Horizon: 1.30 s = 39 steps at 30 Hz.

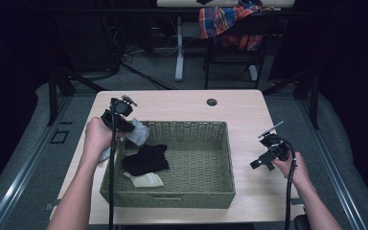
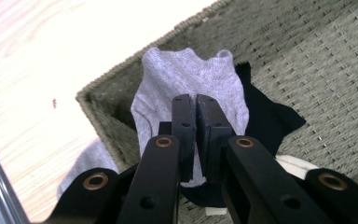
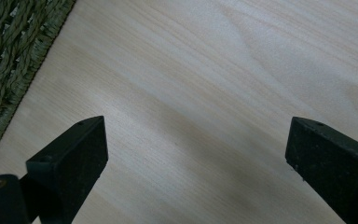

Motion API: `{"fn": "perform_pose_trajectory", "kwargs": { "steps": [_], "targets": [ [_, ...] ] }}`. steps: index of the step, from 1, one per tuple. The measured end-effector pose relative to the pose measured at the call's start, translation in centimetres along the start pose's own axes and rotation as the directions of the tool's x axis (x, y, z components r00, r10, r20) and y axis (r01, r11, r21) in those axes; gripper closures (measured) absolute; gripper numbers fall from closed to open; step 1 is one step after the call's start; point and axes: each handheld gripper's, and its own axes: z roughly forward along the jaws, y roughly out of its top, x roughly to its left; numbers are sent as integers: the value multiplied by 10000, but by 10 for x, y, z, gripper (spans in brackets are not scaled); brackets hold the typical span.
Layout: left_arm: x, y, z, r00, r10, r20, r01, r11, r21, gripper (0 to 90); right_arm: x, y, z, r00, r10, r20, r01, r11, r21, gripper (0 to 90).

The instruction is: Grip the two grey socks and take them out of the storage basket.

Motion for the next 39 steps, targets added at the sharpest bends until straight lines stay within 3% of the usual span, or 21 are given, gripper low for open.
{"fn": "perform_pose_trajectory", "kwargs": {
  "steps": [4,7,11,22,23,28,31,35,36,39],
  "targets": [
    [4,4,-5,10000,-25,-65,24,10000,-42,867,1,-1,1,9998,166,57,-164,9997,-195,54],
    [8,7,-10,9999,-89,-144,88,9999,-91,867,0,0,0,10000,-39,24,39,10000,49,54],
    [18,10,-15,9993,-246,-266,244,9997,-96,867,1,-1,1,9998,169,56,-168,9997,-201,54],
    [43,4,-27,9957,-737,-567,727,9972,-188,867,0,-1,1,9999,123,45,-122,9998,-167,54],
    [50,0,-27,9934,-986,-594,973,9949,-248,866,0,0,0,10000,29,-6,-29,10000,-26,54],
    [66,-11,-29,9867,-1496,-634,1477,9885,-324,867,0,0,1,9999,112,-65,-113,9999,-123,54],
    [81,-23,-33,9773,-1976,-763,1949,9799,-415,867,0,0,0,10000,-1,-16,1,10000,12,54],
    [89,-31,-35,9698,-2267,-900,2239,9738,-402,867,0,0,0,10000,-50,-14,50,9999,87,54],
    [96,-37,-35,9636,-2478,-1006,2455,9688,-350,866,0,0,0,10000,-58,-4,59,9999,105,54],
    [102,-43,-34,9566,-2715,-1059,2696,9624,-326,867,0,0,0,10000,-12,-21,12,10000,22,54]
  ]
}}
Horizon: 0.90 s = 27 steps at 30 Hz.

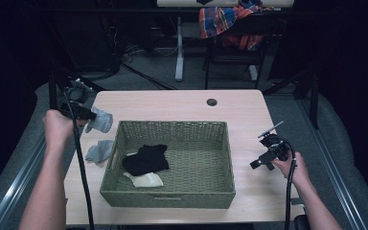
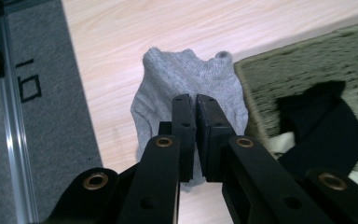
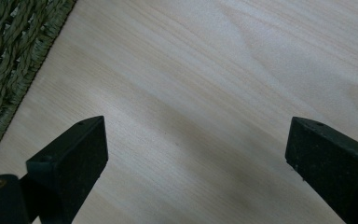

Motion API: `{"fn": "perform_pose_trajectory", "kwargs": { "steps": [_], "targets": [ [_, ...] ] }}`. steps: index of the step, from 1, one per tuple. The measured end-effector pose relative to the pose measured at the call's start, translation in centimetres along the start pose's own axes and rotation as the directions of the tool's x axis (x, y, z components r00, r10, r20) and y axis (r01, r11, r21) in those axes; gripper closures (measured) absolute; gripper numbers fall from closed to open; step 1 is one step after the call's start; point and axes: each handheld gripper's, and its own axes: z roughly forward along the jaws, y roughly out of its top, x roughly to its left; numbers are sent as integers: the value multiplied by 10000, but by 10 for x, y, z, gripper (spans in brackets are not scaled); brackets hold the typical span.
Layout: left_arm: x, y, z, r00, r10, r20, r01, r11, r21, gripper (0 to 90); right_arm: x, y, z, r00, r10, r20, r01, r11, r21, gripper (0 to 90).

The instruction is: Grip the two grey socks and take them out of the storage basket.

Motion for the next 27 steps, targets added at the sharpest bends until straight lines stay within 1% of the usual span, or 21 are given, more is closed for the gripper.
{"fn": "perform_pose_trajectory", "kwargs": {
  "steps": [2,3,4,5,7,9,10,11,12,13,14,15,17,18,19,20,21,22,23,25,27],
  "targets": [
    [7,-6,2,9998,-172,-70,173,9998,94,867,0,0,0,10000,-22,88,21,10000,51,54],
    [7,-6,2,9998,-172,-70,173,9998,94,867,0,0,0,10000,-22,88,21,10000,51,54],
    [13,-11,7,9993,-330,-163,332,9994,137,866,0,0,0,10000,-5,69,5,10000,17,54],
    [13,-11,7,9993,-330,-163,332,9994,137,867,0,0,0,10000,-5,69,5,10000,17,54],
    [18,-16,11,9989,-459,-133,462,9987,227,866,0,0,0,9999,-68,78,68,9999,91,54],
    [23,-21,16,9980,-617,-142,621,9976,301,866,0,0,0,10000,-18,82,18,10000,35,54],
    [27,-26,23,9974,-704,-182,710,9968,358,867,0,0,0,10000,-28,58,28,10000,51,54],
    [27,-26,23,9974,-704,-182,710,9968,358,867,0,0,0,10000,-28,58,28,10000,51,54],
    [30,-30,28,9968,-793,-98,797,9957,474,866,0,0,1,10000,-19,67,18,10000,54,54],
    [30,-30,28,9968,-793,-98,797,9957,474,866,0,0,1,10000,-12,66,12,10000,48,54],
    [31,-32,33,9960,-885,-128,891,9948,490,866,0,0,1,10000,-12,66,12,10000,48,54],
    [32,-35,37,9956,-932,-71,934,9939,588,866,1,-1,2,9998,182,63,-181,9997,-177,54],
    [32,-40,48,9954,-961,3,958,9927,727,866,1,0,3,9998,183,49,-182,9997,-181,55],
    [32,-40,48,9954,-961,3,958,9927,727,866,1,0,2,10000,90,35,-90,9999,-79,55],
    [31,-44,57,9948,-1015,82,1004,9910,890,866,0,1,1,10000,-40,62,39,10000,88,55],
    [31,-44,57,9948,-1015,82,1004,9910,890,866,1,-1,3,9998,185,53,-184,9997,-184,55],
    [29,-48,67,9942,-1066,163,1044,9891,1038,866,1,-1,3,9998,181,62,-180,9997,-178,55],
    [29,-50,72,9938,-1085,226,1052,9878,1148,866,1,-1,3,9998,185,26,-185,9997,-178,55],
    [29,-50,72,9938,-1085,226,1052,9878,1148,865,1,-1,3,9998,185,26,-185,9997,-178,55],
    [27,-53,81,9936,-1088,287,1042,9860,1300,866,1,-1,3,9998,182,61,-181,9997,-163,55],
    [26,-56,89,9921,-1187,401,1120,9837,1408,865,1,-1,3,9998,182,66,-181,9997,-168,55]
  ]
}}
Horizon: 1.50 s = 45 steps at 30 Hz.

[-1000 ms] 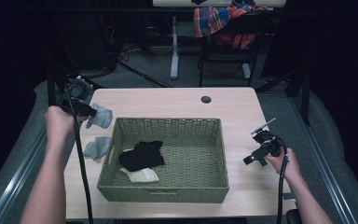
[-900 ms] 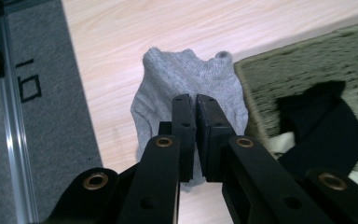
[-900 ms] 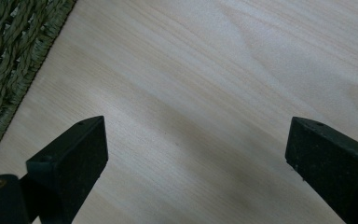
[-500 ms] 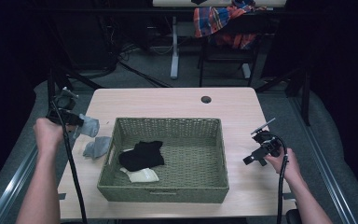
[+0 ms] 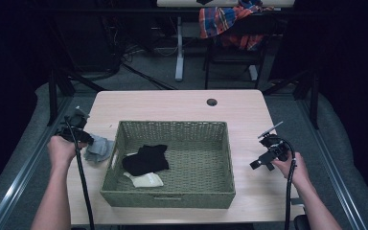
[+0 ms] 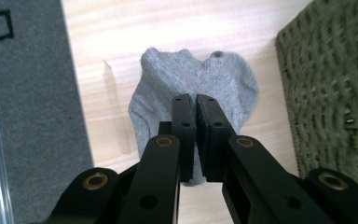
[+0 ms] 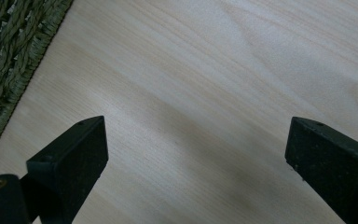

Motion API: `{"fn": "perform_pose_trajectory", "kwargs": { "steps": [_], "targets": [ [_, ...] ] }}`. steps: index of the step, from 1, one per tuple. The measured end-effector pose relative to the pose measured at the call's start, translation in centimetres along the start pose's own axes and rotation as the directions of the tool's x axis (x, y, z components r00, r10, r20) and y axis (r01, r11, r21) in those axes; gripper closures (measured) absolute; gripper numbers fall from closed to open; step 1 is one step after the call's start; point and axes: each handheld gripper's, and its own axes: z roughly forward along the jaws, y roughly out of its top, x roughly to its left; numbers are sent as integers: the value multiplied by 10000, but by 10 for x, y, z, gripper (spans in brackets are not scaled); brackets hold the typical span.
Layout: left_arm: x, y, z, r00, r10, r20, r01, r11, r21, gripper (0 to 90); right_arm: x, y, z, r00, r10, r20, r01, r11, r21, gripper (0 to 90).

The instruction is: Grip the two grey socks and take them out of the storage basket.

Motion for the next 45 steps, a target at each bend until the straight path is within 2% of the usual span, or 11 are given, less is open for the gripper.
{"fn": "perform_pose_trajectory", "kwargs": {
  "steps": [13,16,18,20,21,23,25,29,35,39,45],
  "targets": [
    [-3,-3,34,9990,-373,230,366,9989,281,819,-1,0,-1,9999,-90,-63,91,9999,116,56],
    [-1,-4,34,9978,-520,415,512,9985,197,700,-3,1,-3,9995,-302,-29,303,9989,367,56],
    [1,-5,30,9979,-517,381,514,9986,75,504,-1,0,-2,10000,-68,-49,69,9999,111,56],
    [2,-8,25,9976,-639,260,641,9979,-68,382,-1,0,-1,10000,-53,-53,54,10000,65,56],
    [3,-10,21,9974,-691,214,695,9974,-183,303,-2,1,-3,9996,-281,-42,282,9990,343,56],
    [5,-14,13,9968,-801,71,803,9960,-387,192,-1,0,-1,10000,-55,-13,55,9999,87,56],
    [6,-19,2,9973,-731,18,731,9960,-523,151,-2,1,-3,9993,-362,39,360,9985,422,56],
    [2,-30,-22,9982,-569,-204,547,9941,-931,52,-1,1,-2,9998,-200,14,200,9995,231,56],
    [-8,-46,-43,9980,-416,-485,359,9930,-1121,3,0,1,-2,9997,-228,82,226,9995,241,56],
    [-20,-64,-53,9988,-165,-453,110,9929,-1186,0,0,1,-2,9998,-222,-23,223,9995,240,56],
    [-35,-85,-49,9983,183,-553,-238,9947,-1002,0,2,1,-1,9999,-128,106,127,9999,82,56]
  ]
}}
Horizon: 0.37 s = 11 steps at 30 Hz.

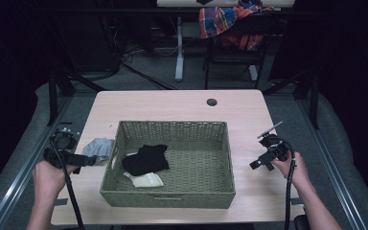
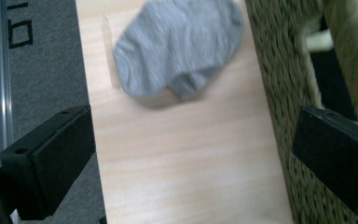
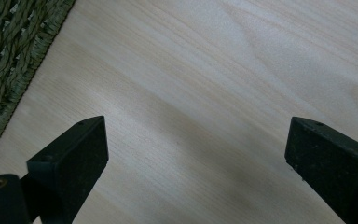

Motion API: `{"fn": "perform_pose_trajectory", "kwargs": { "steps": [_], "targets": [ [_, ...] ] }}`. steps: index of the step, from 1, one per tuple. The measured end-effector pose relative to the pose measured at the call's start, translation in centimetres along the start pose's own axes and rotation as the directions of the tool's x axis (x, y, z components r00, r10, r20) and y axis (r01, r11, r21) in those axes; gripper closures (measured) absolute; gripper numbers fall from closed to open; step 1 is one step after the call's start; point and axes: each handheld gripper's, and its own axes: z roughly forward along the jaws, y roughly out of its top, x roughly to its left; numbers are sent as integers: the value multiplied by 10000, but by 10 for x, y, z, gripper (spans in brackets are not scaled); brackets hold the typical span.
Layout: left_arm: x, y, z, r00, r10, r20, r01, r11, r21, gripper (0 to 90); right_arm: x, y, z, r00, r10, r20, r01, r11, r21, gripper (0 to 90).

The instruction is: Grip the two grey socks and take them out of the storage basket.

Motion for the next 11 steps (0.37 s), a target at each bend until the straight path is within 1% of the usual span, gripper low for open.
{"fn": "perform_pose_trajectory", "kwargs": {
  "steps": [2,3,4,5,6,7,8,9,10,11],
  "targets": [
    [-2,-7,3,10000,-38,46,38,10000,-86,0,0,0,0,10000,-16,-2,16,10000,-26,56],
    [-3,-14,8,9999,-112,-15,111,9997,-203,0,0,0,0,10000,2,4,-2,10000,-50,56],
    [-3,-14,8,9999,-112,-15,111,9997,-203,0,0,0,0,10000,2,4,-2,10000,-50,56],
    [-3,-19,13,9996,-108,-256,105,9998,-143,0,0,0,0,10000,2,-14,-2,10000,-11,56],
    [-3,-21,15,9995,-29,-302,28,10000,-28,0,0,0,0,10000,-75,-66,75,10000,55,56],
    [-3,-21,15,9995,-29,-302,28,10000,-28,0,0,0,0,10000,-75,-66,75,10000,55,56],
    [-3,-23,17,9996,-3,-278,4,10000,44,0,-1,2,-1,9997,-232,-52,234,9994,268,56],
    [-2,-24,18,9996,-65,-263,65,10000,-6,0,-1,2,-1,9997,-232,-52,234,9994,268,56],
    [-1,-24,19,9996,-33,-289,32,10000,-28,0,1,1,2,10000,-36,2,36,10000,26,57],
    [-1,-24,19,9996,-33,-289,32,10000,-28,0,1,1,2,10000,-36,2,36,10000,26,57]
  ]
}}
